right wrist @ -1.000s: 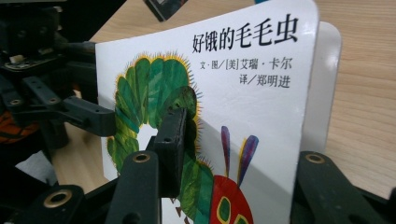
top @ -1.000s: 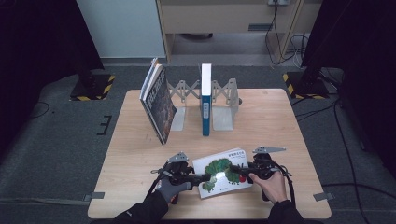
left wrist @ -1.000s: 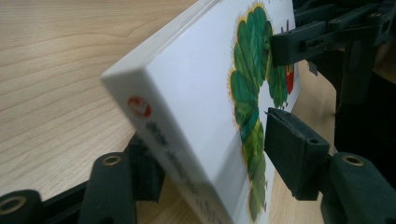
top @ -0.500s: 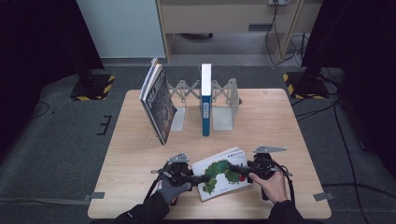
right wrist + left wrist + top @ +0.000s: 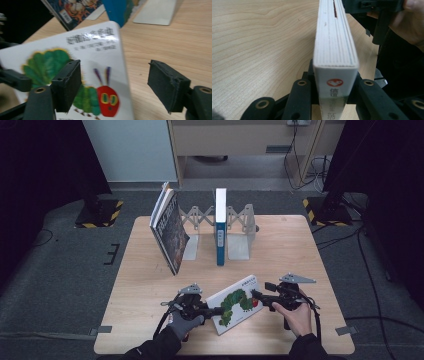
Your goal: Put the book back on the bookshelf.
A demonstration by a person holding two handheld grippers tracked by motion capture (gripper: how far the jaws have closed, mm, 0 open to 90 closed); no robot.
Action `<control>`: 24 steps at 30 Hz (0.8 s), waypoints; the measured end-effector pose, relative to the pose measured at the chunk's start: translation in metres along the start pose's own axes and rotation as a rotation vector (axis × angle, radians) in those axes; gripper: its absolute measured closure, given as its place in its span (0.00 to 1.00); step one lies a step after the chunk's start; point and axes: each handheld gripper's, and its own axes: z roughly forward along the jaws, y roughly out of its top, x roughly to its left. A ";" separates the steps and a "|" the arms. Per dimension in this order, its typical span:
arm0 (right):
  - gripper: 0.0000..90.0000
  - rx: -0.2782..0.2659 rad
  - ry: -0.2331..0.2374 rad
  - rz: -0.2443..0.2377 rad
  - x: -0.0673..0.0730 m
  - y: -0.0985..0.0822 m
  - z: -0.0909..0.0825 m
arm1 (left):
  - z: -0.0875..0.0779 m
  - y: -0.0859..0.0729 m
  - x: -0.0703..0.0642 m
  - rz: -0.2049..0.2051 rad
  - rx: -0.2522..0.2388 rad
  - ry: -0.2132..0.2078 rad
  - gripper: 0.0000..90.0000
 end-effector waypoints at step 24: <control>0.20 0.120 -0.268 -0.039 -0.037 -0.009 -0.005 | -0.024 0.022 -0.015 0.038 -0.064 0.076 0.83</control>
